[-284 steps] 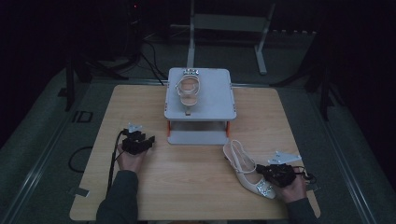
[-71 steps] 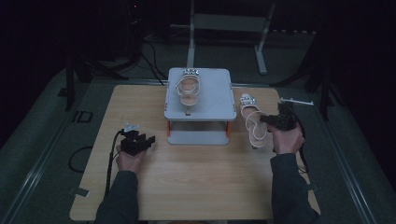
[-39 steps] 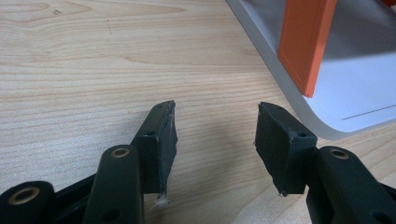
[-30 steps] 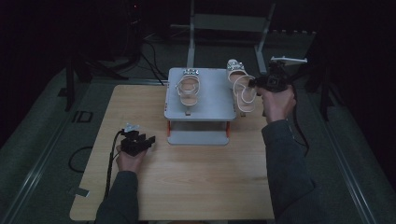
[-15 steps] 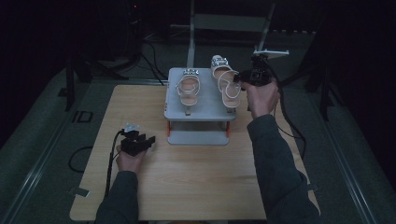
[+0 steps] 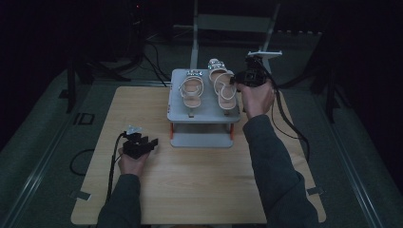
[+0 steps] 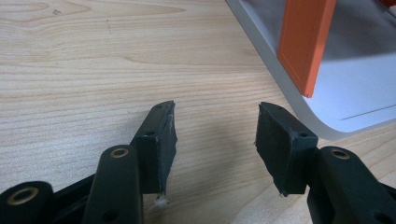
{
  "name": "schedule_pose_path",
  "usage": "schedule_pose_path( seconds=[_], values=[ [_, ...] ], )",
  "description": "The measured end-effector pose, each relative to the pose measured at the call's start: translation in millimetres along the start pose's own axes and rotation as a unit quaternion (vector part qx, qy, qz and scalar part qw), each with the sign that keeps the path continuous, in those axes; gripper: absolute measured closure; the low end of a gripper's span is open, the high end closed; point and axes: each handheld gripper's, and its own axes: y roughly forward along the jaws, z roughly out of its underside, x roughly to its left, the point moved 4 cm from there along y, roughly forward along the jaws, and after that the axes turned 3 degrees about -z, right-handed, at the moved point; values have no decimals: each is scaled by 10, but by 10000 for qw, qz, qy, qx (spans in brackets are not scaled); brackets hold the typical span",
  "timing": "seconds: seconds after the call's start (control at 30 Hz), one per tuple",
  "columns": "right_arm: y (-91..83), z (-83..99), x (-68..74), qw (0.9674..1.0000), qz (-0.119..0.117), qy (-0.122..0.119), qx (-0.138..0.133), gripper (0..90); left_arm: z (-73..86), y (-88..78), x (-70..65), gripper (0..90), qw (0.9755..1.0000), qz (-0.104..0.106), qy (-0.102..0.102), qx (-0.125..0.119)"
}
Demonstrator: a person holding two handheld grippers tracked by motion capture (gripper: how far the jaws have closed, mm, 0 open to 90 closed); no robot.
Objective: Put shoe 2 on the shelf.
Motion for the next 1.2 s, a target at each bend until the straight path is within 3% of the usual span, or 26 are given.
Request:
schedule_pose_path(
  seconds=[0.37,0.73,1.2],
  values=[
    [166,10,107,9998,59,164,65,818,0,0,-1,474,10000,-2,5,-1],
    [301,22,95,9989,225,200,350,818,0,0,-1,474,10000,-5,8,0],
    [381,-4,37,9970,112,351,683,817,-1,0,0,472,10000,-3,-4,4]
  ],
)
